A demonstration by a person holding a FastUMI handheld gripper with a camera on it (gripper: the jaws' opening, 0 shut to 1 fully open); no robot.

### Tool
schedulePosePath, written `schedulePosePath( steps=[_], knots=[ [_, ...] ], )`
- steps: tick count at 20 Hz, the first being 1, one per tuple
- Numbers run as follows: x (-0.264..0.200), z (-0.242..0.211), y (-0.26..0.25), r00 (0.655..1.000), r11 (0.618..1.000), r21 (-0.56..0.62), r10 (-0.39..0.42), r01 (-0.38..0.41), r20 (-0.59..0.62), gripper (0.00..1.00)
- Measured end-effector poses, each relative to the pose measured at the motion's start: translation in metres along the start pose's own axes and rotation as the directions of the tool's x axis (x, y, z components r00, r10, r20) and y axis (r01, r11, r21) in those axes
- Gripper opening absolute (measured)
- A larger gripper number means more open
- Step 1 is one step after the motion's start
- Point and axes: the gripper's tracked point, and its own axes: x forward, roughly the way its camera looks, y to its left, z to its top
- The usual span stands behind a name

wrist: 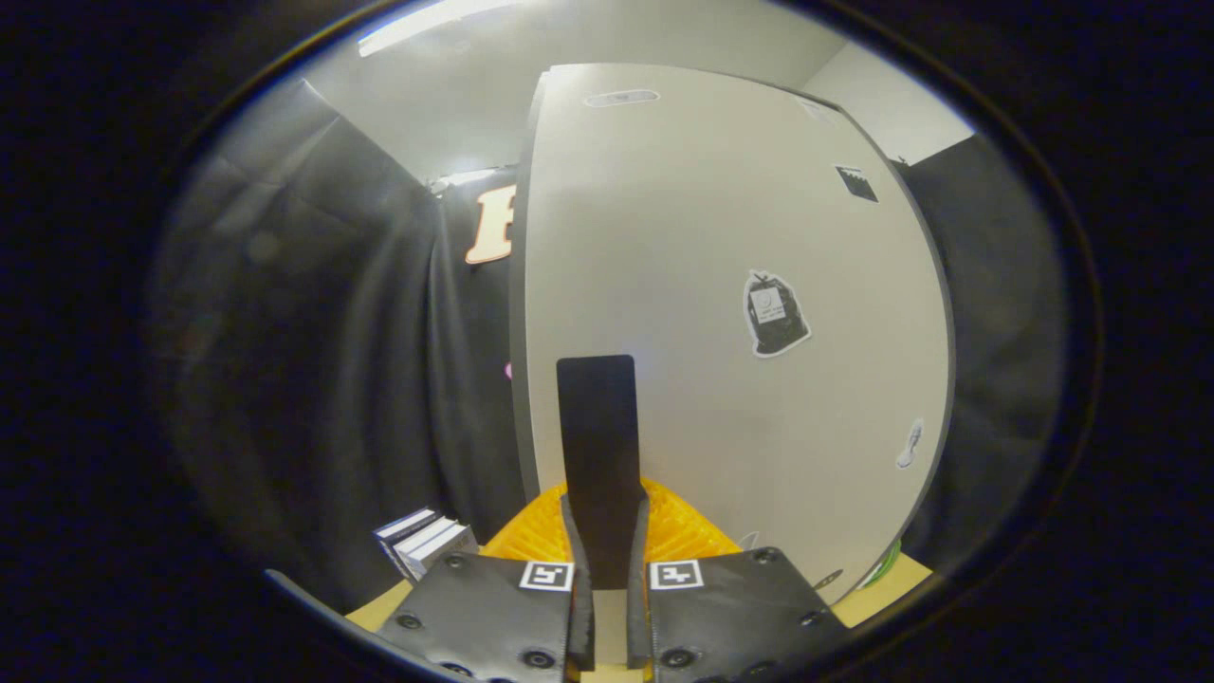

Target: Open the shoe cabinet door, grab the shoes and put them into the shoe cabinet, then close the shoe cabinet door.

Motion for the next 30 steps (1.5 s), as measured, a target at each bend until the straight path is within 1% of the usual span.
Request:
schedulePosePath(
  steps=[3,6,12,18,22,30],
  knots=[
    [-0.014,0.001,-0.001,1.000,1.000,-0.019,0.020,-0.020,0.015,0.15],
    [-0.027,0.002,-0.002,0.999,0.999,-0.012,0.052,-0.052,0.016,0.15],
    [-0.061,0.006,-0.011,0.988,0.987,-0.025,0.156,-0.156,0.012,0.15],
    [-0.092,0.012,-0.033,0.977,0.977,-0.033,0.212,-0.211,0.015,0.15],
    [-0.119,0.015,-0.050,0.975,0.975,-0.027,0.219,-0.218,0.023,0.15],
    [-0.170,0.024,-0.106,0.983,0.985,-0.020,0.173,-0.172,0.054,0.14]
  ],
)
